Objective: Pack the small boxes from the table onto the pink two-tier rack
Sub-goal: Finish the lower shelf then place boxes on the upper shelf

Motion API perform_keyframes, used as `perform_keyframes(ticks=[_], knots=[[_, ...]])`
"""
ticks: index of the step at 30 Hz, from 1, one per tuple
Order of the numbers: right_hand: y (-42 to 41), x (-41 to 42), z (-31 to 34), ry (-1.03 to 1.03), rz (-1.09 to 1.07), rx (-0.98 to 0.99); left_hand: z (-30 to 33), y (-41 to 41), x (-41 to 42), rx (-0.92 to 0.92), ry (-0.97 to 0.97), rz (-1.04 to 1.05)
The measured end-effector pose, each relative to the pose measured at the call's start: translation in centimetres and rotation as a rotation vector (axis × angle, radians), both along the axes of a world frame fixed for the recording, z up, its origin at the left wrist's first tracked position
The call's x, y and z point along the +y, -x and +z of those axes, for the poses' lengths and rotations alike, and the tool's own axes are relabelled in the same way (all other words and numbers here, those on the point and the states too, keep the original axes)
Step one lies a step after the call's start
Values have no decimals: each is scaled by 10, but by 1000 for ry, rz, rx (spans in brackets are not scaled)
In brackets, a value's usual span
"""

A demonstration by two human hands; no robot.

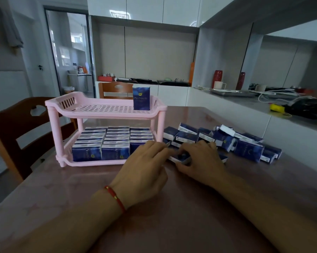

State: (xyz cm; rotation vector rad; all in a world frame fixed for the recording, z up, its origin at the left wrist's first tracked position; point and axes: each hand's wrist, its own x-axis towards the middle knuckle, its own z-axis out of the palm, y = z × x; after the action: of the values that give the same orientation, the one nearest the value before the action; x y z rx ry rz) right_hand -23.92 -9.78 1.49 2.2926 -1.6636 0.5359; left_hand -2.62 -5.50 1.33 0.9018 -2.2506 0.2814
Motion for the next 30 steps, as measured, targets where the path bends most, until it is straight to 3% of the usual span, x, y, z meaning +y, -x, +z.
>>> perform_keyframes(ticks=[4, 7, 10, 12, 14, 17, 20, 22, 25, 30], knots=[[14, 18, 19, -131, 282, -543, -5, 9, 3, 58, -145, 4], [19, 26, 25, -353, 462, -634, -7, 19, 5, 41, -152, 9], [41, 13, 32, -269, 313, -722, -5, 17, 3, 156, -212, 7], [71, 0, 35, -63, 105, -585, -5, 11, 1, 262, -328, 4], [93, -9, 32, -18, -57, -427, -4, 6, -2, 340, -418, 15], [98, -17, 19, -246, -133, -432, -3, 3, -4, 394, -459, 40], [87, -14, 14, -386, -139, -239, -2, 4, -3, 373, -465, 49], [82, -6, 19, -373, -66, -222, -1, 4, -3, 383, -468, 61], [77, 9, 32, -380, 202, -399, 1, 6, -1, 457, -470, 121], [44, 35, 44, -396, 513, -516, 3, 14, 2, 777, -782, -7]])
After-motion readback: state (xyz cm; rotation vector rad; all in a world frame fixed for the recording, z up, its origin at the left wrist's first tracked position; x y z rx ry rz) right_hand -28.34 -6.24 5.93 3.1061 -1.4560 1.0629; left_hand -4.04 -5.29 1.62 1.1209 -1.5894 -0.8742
